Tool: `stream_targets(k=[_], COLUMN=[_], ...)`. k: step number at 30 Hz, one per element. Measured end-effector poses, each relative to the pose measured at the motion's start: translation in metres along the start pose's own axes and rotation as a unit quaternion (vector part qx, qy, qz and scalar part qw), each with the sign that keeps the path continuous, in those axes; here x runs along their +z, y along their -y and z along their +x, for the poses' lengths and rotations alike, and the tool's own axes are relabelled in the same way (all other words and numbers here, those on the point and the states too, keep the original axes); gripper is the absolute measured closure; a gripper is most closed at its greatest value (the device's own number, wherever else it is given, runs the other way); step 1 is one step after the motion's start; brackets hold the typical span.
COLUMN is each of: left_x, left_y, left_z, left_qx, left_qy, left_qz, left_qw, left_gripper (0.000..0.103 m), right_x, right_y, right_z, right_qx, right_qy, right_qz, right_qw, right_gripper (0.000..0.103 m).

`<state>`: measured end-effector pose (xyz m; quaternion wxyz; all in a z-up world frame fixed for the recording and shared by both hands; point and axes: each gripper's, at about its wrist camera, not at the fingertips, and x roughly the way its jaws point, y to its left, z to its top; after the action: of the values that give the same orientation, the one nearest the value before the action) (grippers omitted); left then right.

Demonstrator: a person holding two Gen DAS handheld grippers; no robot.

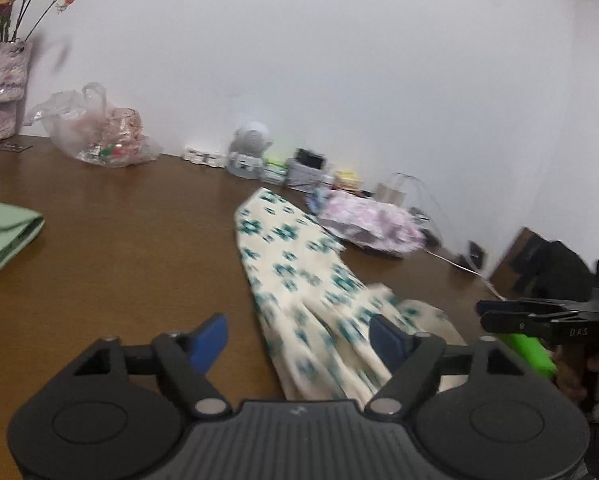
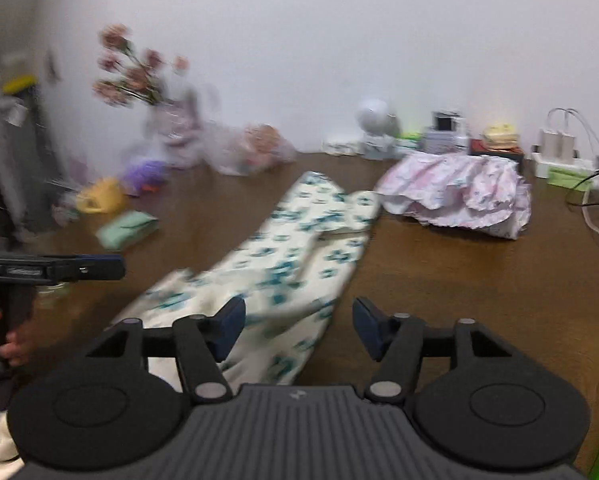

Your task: Fold clothes

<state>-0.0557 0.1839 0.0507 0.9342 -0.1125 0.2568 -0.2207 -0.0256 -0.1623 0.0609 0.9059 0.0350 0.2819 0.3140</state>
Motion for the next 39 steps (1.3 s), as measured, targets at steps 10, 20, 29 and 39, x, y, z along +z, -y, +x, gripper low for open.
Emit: stream_targets(k=[10,20,29,39], left_x=[-0.05,-0.031,-0.058,-0.026], left_y=[0.055,0.031,0.049,0.032], left_z=[0.016,0.011,-0.009,0.042], left_qx=[-0.029,-0.175,-0.206,-0.171], left_qy=[-0.06,-0.092,-0.112,-0.125], left_qz=[0.144,0.156,0.167,0.044], left_qw=[0.9873,0.9678,0.9576,0.9763], left_gripper=[0.026,0.095,0.067,0.023], right_x=[-0.047,-0.036,-0.055,-0.042], right_y=[-0.016,-0.013,-0.016,0.017], right_z=[0.027,0.007,-0.037,-0.033], right_qx=[0.084,0.117,0.151,0.097], right_qy=[-0.056,-0.099,-0.149,-0.053], right_qz=[-0.022,-0.039,-0.065,0.07], right_qw=[0.995,0.987,0.975,0.991], right_gripper=[0.061,0.093,0.084,0.052])
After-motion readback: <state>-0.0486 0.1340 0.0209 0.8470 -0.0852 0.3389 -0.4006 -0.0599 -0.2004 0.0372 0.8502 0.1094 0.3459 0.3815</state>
